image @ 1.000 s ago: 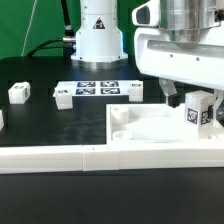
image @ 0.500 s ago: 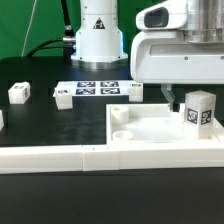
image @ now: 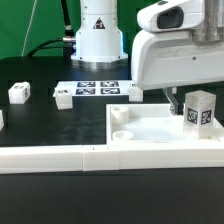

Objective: Assemble one leg

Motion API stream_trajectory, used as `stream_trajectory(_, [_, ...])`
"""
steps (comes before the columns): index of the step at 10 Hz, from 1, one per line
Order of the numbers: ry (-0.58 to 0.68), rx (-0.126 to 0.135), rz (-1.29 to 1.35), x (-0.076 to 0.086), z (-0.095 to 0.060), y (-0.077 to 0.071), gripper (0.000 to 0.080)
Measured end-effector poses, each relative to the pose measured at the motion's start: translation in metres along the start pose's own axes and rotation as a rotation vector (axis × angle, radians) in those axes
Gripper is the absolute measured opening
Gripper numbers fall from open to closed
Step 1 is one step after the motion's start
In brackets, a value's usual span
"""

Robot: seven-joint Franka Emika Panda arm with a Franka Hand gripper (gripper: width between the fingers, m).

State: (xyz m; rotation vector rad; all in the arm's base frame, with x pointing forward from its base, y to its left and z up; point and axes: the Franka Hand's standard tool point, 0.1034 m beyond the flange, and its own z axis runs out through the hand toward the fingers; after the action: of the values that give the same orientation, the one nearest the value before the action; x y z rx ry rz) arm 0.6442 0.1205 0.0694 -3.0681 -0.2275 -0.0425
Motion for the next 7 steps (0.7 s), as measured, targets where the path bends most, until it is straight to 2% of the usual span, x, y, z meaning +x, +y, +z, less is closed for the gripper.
stream_trajectory(1, [0.000,0.000,-0.021,-0.0001,0.0004,0.0008,0.0649])
stream_trajectory(3, [-0.001,0.000,-0.013,-0.0004,0.0009,0.0011,0.0382])
stream_trajectory(4, [0.000,0.000,-0.013,-0.0003,0.0009,0.0012,0.0289])
stream_trajectory(6, [0.000,0.001,0.034,-0.0002,0.0009,0.0016,0.0289])
stream_trajectory(7, [-0.001,0.003,0.139,-0.0001,0.0007,0.0041,0.0289])
